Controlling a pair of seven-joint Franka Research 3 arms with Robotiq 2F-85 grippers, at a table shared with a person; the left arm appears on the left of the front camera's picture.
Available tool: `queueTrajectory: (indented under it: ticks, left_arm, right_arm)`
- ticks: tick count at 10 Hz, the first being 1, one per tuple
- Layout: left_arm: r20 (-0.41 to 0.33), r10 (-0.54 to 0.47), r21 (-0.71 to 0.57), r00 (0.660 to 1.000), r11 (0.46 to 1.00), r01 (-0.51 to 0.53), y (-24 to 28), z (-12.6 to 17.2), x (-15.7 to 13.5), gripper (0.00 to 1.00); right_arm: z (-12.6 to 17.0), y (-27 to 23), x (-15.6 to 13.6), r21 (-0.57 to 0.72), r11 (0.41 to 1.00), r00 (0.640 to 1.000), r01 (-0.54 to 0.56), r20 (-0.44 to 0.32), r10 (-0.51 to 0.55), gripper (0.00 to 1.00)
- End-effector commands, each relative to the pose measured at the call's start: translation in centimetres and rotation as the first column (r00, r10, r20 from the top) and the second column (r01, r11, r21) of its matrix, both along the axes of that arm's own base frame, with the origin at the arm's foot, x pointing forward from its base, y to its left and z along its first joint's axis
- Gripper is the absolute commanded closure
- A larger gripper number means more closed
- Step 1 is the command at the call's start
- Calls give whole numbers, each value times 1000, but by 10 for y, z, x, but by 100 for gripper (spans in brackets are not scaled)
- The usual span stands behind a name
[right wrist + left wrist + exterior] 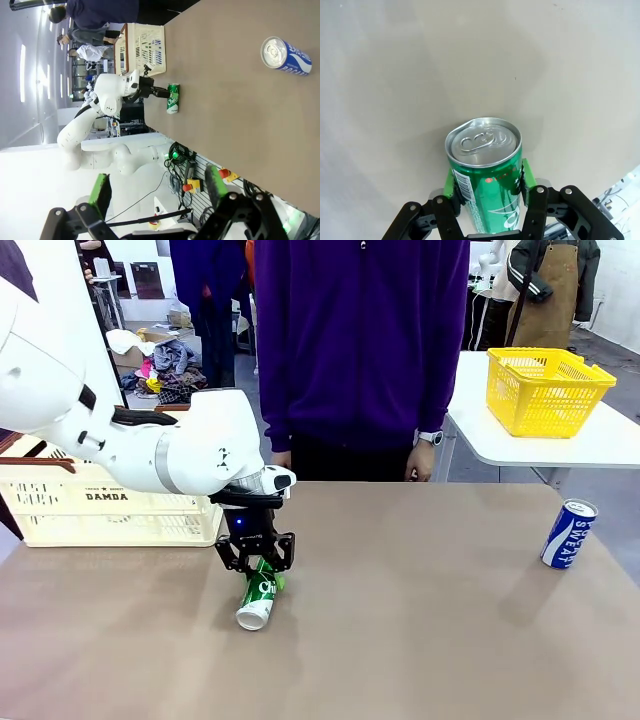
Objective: Place the drinks into the Shopping basket.
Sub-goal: Pick up one drink and place it into the Shopping basket.
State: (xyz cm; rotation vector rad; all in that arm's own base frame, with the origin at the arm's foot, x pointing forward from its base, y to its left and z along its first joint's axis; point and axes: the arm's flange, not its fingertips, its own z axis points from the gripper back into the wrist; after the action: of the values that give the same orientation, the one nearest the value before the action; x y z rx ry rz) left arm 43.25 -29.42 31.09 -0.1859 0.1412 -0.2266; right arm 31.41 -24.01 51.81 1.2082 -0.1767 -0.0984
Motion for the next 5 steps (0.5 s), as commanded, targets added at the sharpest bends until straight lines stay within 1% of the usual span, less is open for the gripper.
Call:
queueTrajectory:
  ticks: [1, 3, 5]
  left_arm:
    - [5, 8, 32, 1000, 999, -8, 1, 1, 0, 100]
    - [28, 23, 6, 999, 1000, -23, 9, 13, -3, 100]
    - [54, 40, -43, 998, 998, -38, 28, 40, -10, 100]
  right_arm:
    - [2, 2, -2, 2, 1000, 1000, -4, 8, 4, 0]
    - [2, 2, -2, 2, 1000, 1000, -4, 8, 4, 0]
    - [2, 2, -2, 2, 1000, 1000, -4, 8, 4, 0]
